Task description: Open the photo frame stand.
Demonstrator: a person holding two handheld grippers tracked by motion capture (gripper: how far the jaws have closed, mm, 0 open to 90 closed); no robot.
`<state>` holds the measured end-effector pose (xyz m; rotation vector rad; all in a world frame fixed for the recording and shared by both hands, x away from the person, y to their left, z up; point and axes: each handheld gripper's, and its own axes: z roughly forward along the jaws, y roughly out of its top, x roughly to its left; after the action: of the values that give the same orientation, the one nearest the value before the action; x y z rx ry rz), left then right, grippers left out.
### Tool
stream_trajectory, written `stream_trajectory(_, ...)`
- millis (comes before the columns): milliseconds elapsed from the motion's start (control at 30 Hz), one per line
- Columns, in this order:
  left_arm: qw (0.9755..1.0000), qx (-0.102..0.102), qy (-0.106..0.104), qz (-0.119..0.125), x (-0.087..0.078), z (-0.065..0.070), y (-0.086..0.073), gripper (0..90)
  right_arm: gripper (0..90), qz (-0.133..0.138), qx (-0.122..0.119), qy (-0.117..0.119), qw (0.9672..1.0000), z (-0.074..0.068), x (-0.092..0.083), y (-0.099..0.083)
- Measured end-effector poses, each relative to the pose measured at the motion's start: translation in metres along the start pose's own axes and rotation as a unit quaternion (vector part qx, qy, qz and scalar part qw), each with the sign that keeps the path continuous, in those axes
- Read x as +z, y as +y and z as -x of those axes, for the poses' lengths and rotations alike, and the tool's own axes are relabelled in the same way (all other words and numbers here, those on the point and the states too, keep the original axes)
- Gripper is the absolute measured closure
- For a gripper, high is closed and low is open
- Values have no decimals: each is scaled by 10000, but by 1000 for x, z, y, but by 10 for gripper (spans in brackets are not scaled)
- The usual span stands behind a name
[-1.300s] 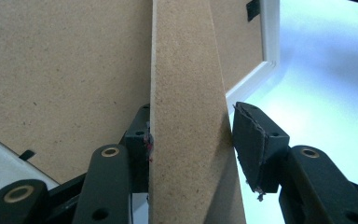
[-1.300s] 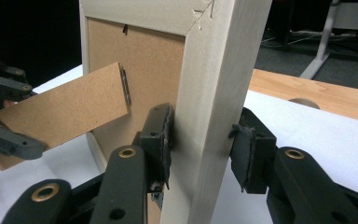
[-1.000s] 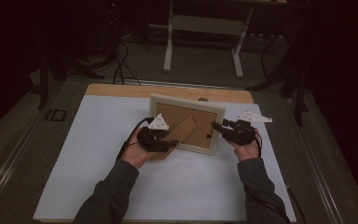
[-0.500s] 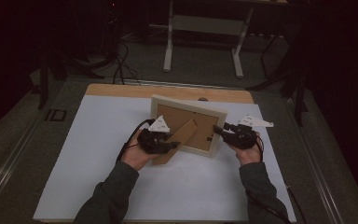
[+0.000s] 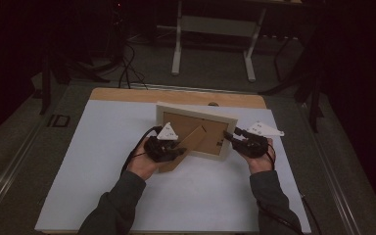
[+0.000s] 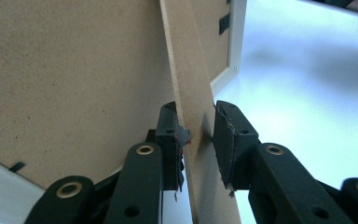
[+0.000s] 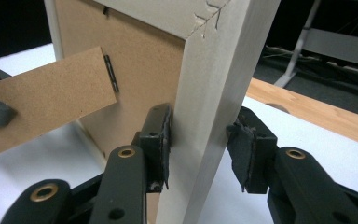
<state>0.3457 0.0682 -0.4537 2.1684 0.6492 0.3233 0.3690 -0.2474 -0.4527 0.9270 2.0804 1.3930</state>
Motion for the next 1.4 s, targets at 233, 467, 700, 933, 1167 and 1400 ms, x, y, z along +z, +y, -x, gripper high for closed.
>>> stream_trajectory(233,9998,-34,171,-87,4,-4,1,744,609,79,-36,-111,9999,-4,-1,-2)
stream_trajectory(467,9996,-36,243,-139,7,-7,0,747,617,161,-83,-265,9995,-9,-1,-3)
stream_trajectory(700,9999,-116,59,-68,5,-6,-6,760,630,121,54,63,9999,-6,-6,-3)
stream_trajectory(933,9999,-156,-27,13,0,1,-11,771,631,-51,-26,197,9998,-10,-11,-1)
stream_trajectory(1167,9999,-146,5,57,-4,6,-18,774,629,-76,-22,308,9995,-16,-15,-2)
stream_trajectory(1400,9997,-214,83,43,-7,3,-27,778,624,-36,-71,474,9988,-25,-16,-4)
